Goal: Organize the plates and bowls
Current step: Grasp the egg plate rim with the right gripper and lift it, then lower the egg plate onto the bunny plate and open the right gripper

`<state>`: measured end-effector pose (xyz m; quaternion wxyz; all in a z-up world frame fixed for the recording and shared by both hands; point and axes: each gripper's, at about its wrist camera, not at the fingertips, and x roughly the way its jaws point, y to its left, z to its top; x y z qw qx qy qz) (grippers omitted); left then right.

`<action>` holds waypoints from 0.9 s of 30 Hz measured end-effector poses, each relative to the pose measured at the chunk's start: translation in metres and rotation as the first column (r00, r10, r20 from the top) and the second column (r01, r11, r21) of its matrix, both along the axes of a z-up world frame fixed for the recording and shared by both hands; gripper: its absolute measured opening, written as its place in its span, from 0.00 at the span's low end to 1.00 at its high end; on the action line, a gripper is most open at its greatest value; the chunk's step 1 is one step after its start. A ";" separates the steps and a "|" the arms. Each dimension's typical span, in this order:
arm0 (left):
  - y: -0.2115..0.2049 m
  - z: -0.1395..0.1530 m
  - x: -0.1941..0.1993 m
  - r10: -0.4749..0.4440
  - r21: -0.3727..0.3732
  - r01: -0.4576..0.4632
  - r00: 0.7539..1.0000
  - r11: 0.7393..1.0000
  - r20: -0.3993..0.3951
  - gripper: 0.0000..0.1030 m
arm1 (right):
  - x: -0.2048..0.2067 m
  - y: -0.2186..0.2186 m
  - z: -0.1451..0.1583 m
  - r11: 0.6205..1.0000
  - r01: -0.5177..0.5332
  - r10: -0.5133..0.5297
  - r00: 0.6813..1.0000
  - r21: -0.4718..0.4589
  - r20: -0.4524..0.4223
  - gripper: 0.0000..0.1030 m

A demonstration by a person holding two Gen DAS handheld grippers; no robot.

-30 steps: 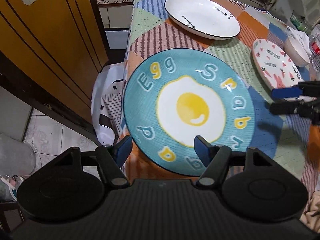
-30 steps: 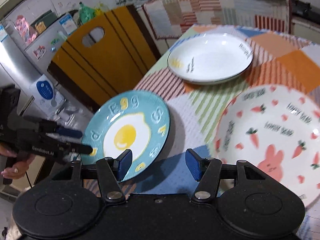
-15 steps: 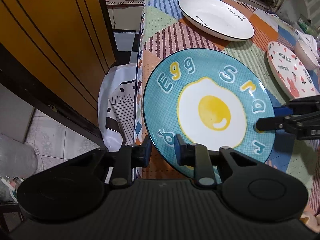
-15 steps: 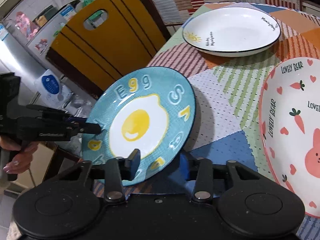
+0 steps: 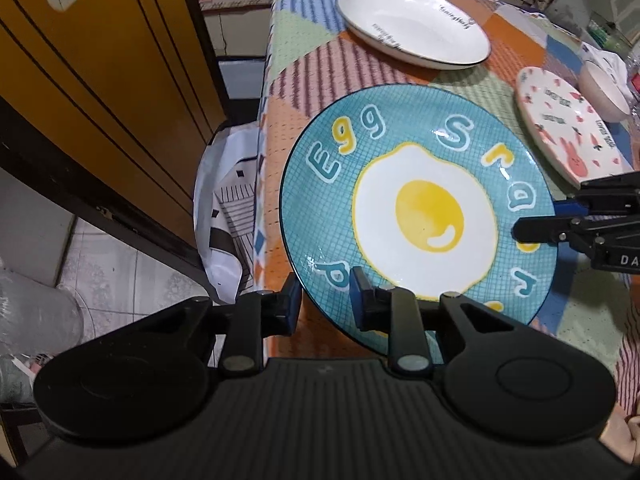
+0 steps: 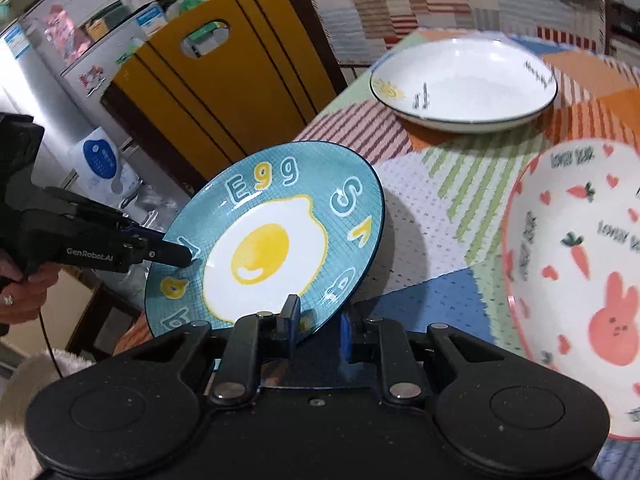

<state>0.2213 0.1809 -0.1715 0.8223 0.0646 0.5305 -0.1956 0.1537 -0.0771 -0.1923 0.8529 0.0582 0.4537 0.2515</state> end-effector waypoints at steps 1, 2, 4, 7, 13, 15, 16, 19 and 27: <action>-0.003 0.004 -0.004 -0.002 -0.001 0.002 1.000 1.000 0.009 0.23 | -0.003 -0.004 0.004 1.000 -0.013 0.013 1.000 0.001 0.010 0.24; -0.006 0.009 -0.008 -0.008 -0.003 0.008 1.000 1.000 0.015 0.23 | -0.007 -0.007 0.007 1.000 -0.019 0.019 1.000 0.008 0.013 0.24; -0.013 0.019 -0.014 -0.023 -0.006 0.024 0.999 1.000 0.025 0.23 | -0.014 -0.015 0.015 1.000 -0.021 0.020 1.000 0.017 0.020 0.24; -0.026 0.033 -0.018 -0.042 -0.015 0.043 0.998 0.999 0.044 0.23 | -0.024 -0.028 0.027 1.000 -0.010 0.009 0.999 0.023 0.041 0.24; -0.060 0.047 -0.022 -0.079 -0.034 0.082 0.992 0.996 0.095 0.23 | -0.035 -0.061 0.042 0.999 0.048 -0.050 0.995 0.025 0.091 0.24; -0.072 0.050 -0.019 -0.088 -0.044 0.092 0.992 0.995 0.092 0.23 | -0.038 -0.074 0.046 0.997 0.067 -0.069 0.993 0.024 0.095 0.24; -0.080 0.051 -0.018 -0.095 -0.048 0.100 0.991 0.994 0.091 0.23 | -0.039 -0.080 0.048 0.997 0.076 -0.078 0.992 0.023 0.098 0.24; -0.102 0.054 -0.014 -0.118 -0.065 0.124 0.989 0.990 0.091 0.22 | -0.042 -0.101 0.056 0.994 0.104 -0.105 0.989 0.016 0.105 0.24; -0.161 0.048 0.003 -0.172 -0.098 0.178 0.983 0.979 0.065 0.22 | -0.044 -0.152 0.064 0.986 0.169 -0.166 0.981 -0.013 0.104 0.24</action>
